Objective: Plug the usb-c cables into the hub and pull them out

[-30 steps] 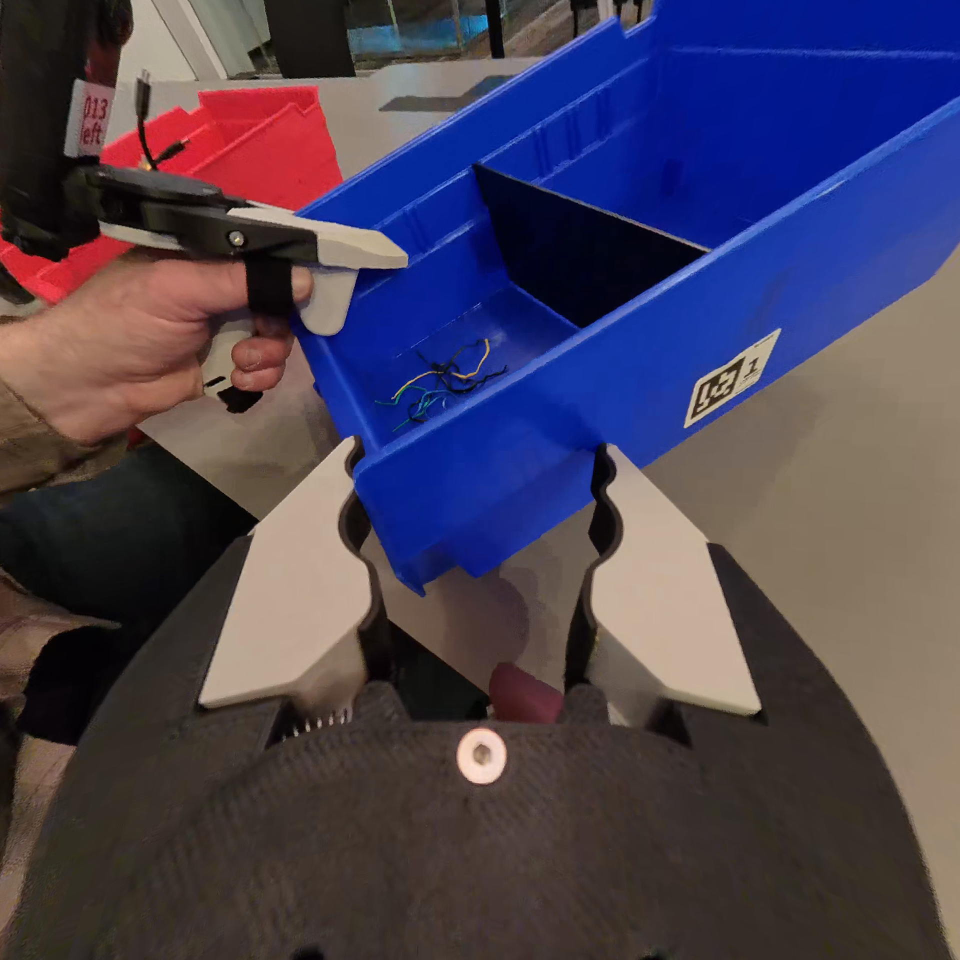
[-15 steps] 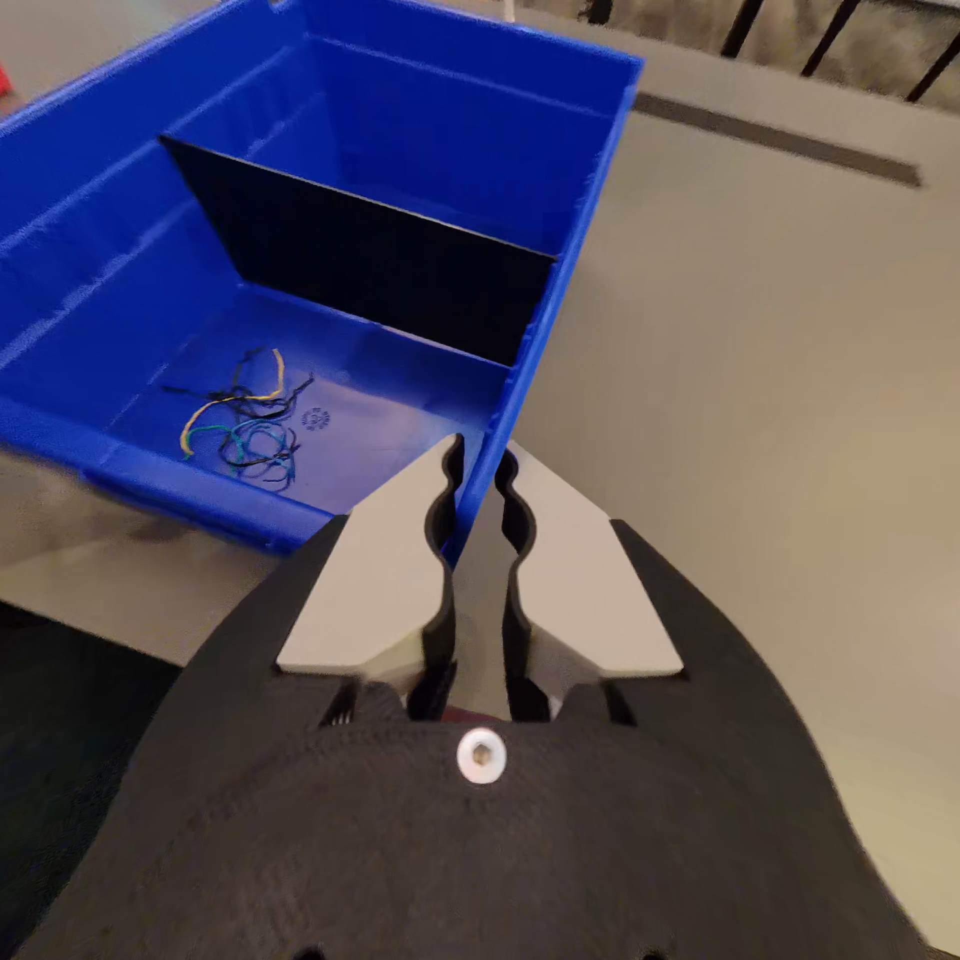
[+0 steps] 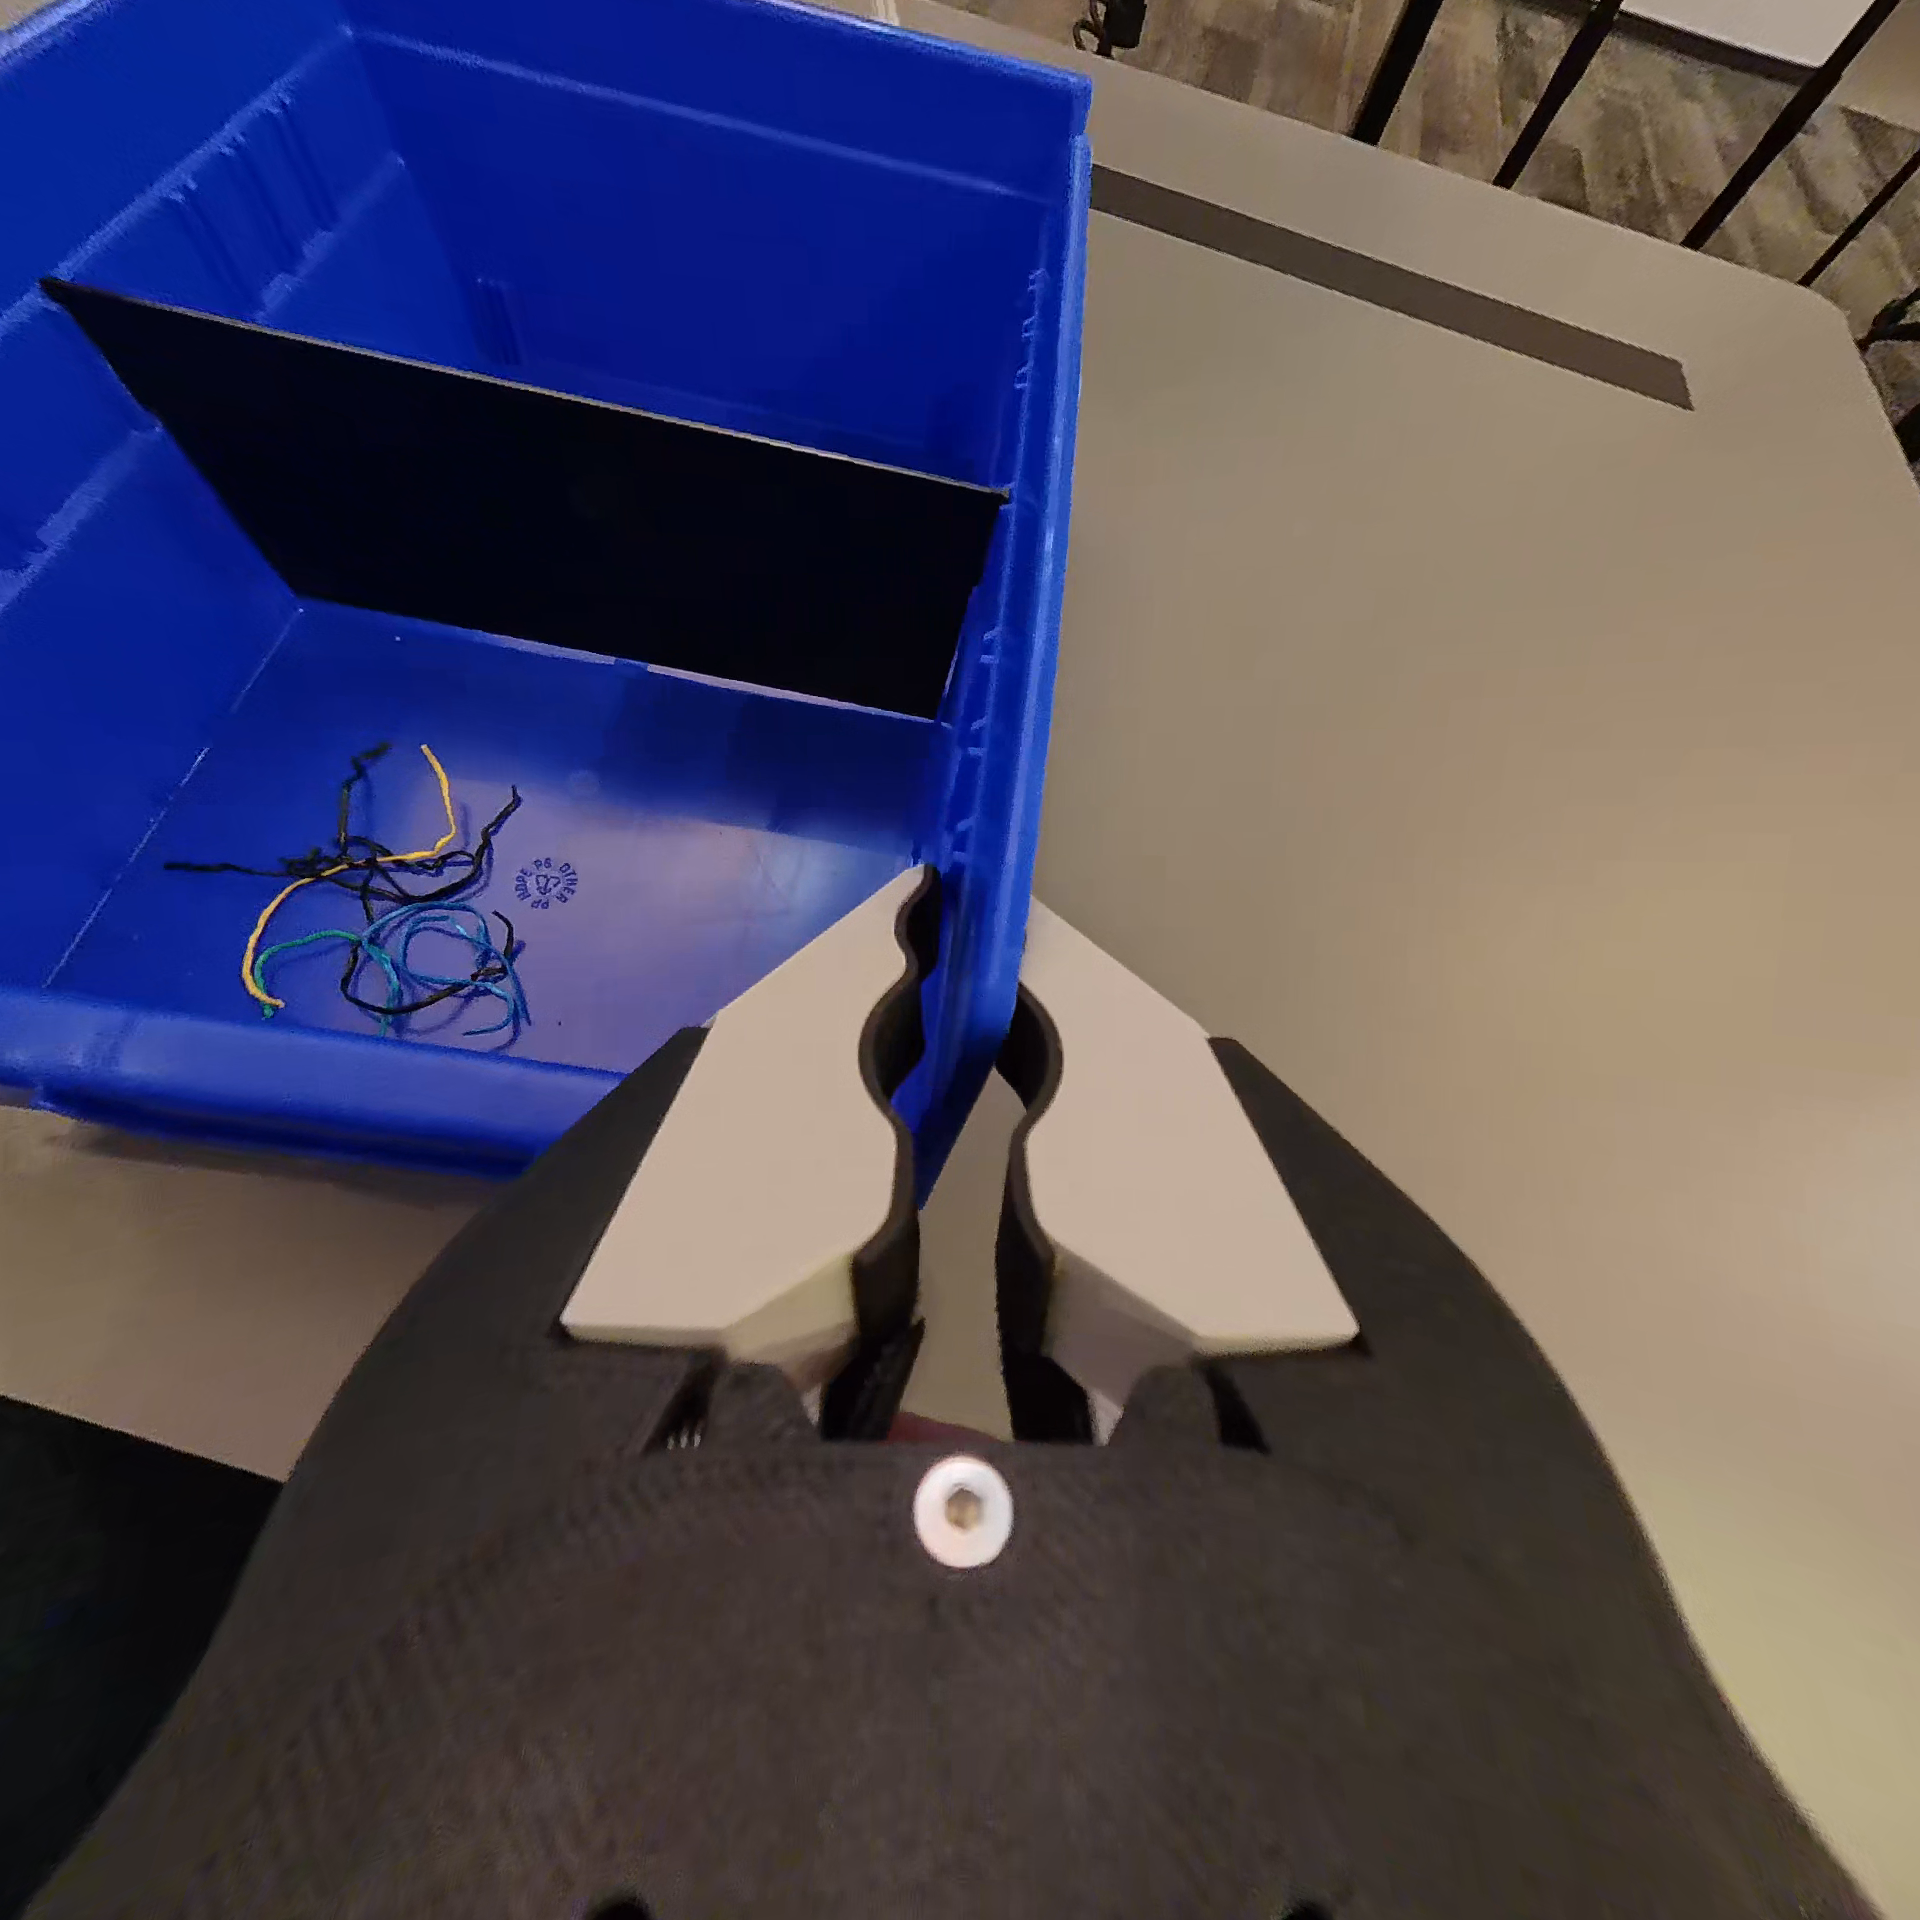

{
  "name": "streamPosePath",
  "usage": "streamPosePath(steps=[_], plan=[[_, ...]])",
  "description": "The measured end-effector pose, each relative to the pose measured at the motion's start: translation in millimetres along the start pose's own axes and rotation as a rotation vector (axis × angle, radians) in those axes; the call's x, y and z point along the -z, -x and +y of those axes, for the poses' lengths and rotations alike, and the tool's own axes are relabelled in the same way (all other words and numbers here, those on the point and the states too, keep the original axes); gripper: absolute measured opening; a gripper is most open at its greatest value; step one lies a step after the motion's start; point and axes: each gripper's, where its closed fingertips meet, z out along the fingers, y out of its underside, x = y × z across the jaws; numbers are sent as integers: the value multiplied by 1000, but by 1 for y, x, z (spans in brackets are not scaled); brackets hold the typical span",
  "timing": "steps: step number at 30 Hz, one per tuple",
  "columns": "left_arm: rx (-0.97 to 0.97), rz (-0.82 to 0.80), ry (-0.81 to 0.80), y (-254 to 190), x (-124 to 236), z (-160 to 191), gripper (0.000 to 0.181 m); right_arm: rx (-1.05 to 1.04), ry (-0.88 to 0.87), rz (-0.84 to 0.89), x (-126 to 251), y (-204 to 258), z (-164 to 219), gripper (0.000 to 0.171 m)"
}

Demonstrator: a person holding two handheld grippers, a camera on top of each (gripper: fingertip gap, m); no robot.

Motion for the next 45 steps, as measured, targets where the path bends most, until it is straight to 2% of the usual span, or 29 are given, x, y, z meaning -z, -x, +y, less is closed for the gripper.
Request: streamPosePath(steps=[3, 5, 10, 11, 12, 14, 25, 34, 37, 40, 42, 45], plan=[[42, -155, 156, 76, 17, 53, 63, -7, 6, 18, 5, -10, 5, 4], [64, -227, 302, 111, 27, 95, 71, -6, 12, 32, 9, -17, 8, 4], [134, -238, 456, 135, 30, 160, 67, -29, 28, 79, 21, -38, 19, 5], [117, -255, 488, 141, 29, 171, 63, -40, 29, 88, 24, -42, 21, 5], [105, -252, 511, 143, 28, 178, 51, -47, 30, 99, 26, -47, 24, 5], [167, -198, 482, 139, 23, 177, 11, -67, 30, 122, 32, -57, 29, 5], [227, -174, 473, 156, 35, 185, 6, -142, 38, 236, 61, -113, 55, 5], [242, -162, 468, 164, 37, 188, 6, -120, 55, 277, 67, -134, 62, 7], [260, -198, 453, 172, 39, 190, 10, -108, 54, 313, 70, -139, 57, 20], [273, -191, 424, 174, 42, 185, 28, -74, 34, 388, 81, -146, 47, 35], [298, -174, 399, 175, 46, 178, 41, -29, 15, 449, 91, -150, 36, 36], [269, -223, 329, 187, 58, 156, 49, 52, -27, 514, 107, -148, 12, 33]])
